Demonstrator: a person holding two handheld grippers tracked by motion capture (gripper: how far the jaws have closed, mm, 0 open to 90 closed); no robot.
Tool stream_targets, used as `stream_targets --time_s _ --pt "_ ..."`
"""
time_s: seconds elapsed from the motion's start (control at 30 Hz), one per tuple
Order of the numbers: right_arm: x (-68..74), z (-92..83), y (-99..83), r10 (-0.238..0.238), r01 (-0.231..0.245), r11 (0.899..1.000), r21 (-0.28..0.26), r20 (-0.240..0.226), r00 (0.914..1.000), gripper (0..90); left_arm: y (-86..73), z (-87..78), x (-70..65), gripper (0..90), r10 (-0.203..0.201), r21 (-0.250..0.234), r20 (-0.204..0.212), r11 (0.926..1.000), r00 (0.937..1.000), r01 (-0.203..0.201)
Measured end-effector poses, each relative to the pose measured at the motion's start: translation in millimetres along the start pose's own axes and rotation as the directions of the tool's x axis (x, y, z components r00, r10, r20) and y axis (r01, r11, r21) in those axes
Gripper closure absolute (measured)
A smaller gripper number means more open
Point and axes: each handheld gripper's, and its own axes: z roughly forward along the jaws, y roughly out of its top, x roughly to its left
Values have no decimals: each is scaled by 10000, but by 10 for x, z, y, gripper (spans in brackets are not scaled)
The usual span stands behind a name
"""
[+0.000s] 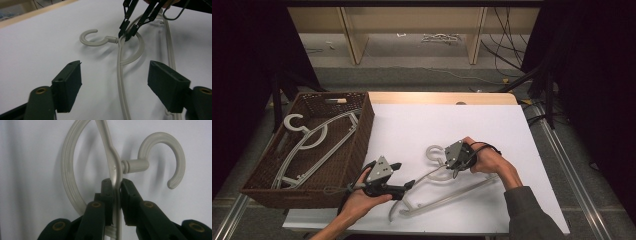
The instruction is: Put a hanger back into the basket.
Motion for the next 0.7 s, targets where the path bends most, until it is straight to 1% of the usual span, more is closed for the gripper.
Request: stream_targets --time_s 0.03,0.07,0.1,0.13,0.17,0.2,0.23,0.27,0.3,0.33,0.37,0.4,0.43,0.5,0.53,0.57,0.6,0.63,0.67,0.7 --pt "-4 -5 4 -92 92 10000 -2 78 9999 814 22 52 -6 286 -90 259 -14 9996 10000 90" --pt "2 -20 9 -86 86 10000 21 111 9999 814 37 93 1 302 -45 333 131 9994 9999 41" --pt "2 -21 11 -105 106 9999 -24 151 9998 814 70 159 6 310 72 519 270 9986 9996 -86" --pt "0 -31 12 -213 214 9998 -51 172 9996 814 93 199 8 311 58 735 337 9973 9994 -82" --pt "19 -40 9 31 -31 10000 -26 69 10000 814 103 241 -7 315 -24 612 251 9981 9997 9" --pt "11 -47 12 -117 118 9999 -40 172 9998 814 128 273 -7 315 83 703 298 9975 9995 -104" --pt "7 -56 11 -160 162 9998 -67 257 9995 814 148 304 -9 316 64 892 326 9960 9994 -93" --pt "15 -69 13 -77 77 10000 -22 286 9996 814 174 341 -10 319 118 989 437 9950 9990 -161" --pt "14 -80 18 -155 157 9999 -37 337 9993 814 193 378 -28 324 -31 1034 398 9946 9992 -11" --pt "16 -88 23 -177 178 9998 -24 400 9990 814 217 402 -30 324 47 1169 397 9931 9992 -93" --pt "19 -103 32 -281 283 9996 -44 354 9990 814 240 436 -36 322 -39 1075 478 9942 9988 -12" --pt "21 -116 39 -309 311 9995 -33 476 9984 814 264 456 -26 315 -19 1188 612 9929 9981 -54" --pt "33 -134 47 -224 224 9997 9 483 9986 814 286 478 -24 309 -60 1220 679 9925 9977 -23" --pt "29 -162 65 -395 400 9992 -70 629 9972 814 325 506 -14 307 -24 1220 688 9925 9976 -60" --pt "36 -174 75 -357 363 9993 -81 566 9978 814 346 513 -9 306 21 1241 632 9922 9980 -99" --pt "43 -189 86 -288 291 9996 -46 591 9978 814 361 524 -3 307 -27 1264 617 9920 9981 -52" --pt "27 -199 98 -565 574 9983 -107 740 9957 814 372 546 -10 310 -281 1222 546 9923 9981 213" --pt "33 -218 113 -549 558 9984 -95 813 9952 815 385 554 6 319 -169 1389 570 9903 9982 88" --pt "38 -231 126 -545 555 9984 -102 807 9952 815 389 568 17 323 -119 1407 642 9901 9979 27" --pt "49 -237 132 -425 433 9990 -88 764 9962 815 397 574 16 329 -193 1510 588 9885 9981 102"
